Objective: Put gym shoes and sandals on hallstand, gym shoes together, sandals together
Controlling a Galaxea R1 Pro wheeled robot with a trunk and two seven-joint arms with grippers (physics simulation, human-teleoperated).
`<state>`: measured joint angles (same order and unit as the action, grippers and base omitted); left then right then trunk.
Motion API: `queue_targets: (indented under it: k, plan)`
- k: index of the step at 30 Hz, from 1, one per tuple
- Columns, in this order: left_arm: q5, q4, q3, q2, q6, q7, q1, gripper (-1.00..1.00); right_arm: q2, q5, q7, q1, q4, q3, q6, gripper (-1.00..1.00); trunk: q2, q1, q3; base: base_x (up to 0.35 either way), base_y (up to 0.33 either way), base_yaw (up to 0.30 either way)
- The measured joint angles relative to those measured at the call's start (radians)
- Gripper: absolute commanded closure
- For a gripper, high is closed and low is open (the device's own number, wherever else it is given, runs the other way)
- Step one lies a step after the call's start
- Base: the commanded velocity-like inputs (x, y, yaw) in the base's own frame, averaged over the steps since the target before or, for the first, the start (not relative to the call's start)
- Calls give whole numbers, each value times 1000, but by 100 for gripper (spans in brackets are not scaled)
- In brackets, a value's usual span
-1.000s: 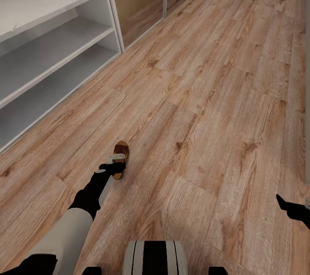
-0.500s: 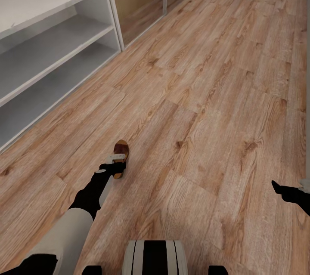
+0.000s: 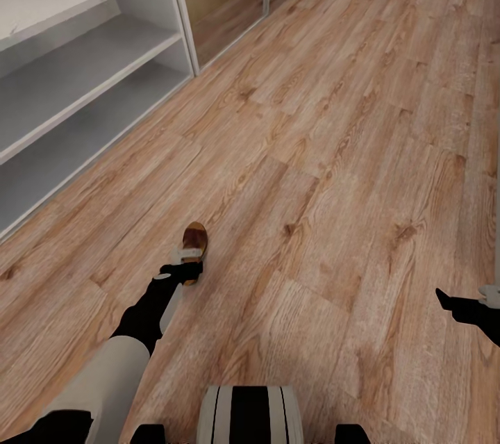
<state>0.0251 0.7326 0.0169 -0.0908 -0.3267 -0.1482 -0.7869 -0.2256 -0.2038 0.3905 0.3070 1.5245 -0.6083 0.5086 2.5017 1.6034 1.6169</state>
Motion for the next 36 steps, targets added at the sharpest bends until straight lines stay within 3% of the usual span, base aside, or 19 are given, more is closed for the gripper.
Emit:
queue_targets:
  k: [20,23,26,27,31,36]
  plan:
    - [-2,-20,-2,0,1,2,0,-100,0,12,33,-8,35,-22,-19,-100,0,0,15,0,0,0]
    - [-2,-20,-2,0,1,2,0,-100,4,14,73,-9,43,-70,-53,-100,0,0,15,0,0,0]
    - [-2,-20,-3,0,1,3,0,-100,7,15,137,-8,47,-145,-98,-100,0,0,15,0,0,0]
    - [-2,-21,-3,0,2,3,0,-100,7,15,138,-8,47,-146,-99,-100,0,0,15,0,0,0]
    - [-2,-21,-3,0,1,5,0,-100,8,17,216,-2,49,-239,-138,-100,0,0,15,0,0,0]
    - [-2,-21,-3,2,2,8,0,-100,6,18,255,1,50,-284,-156,-100,0,0,15,0,0,0]
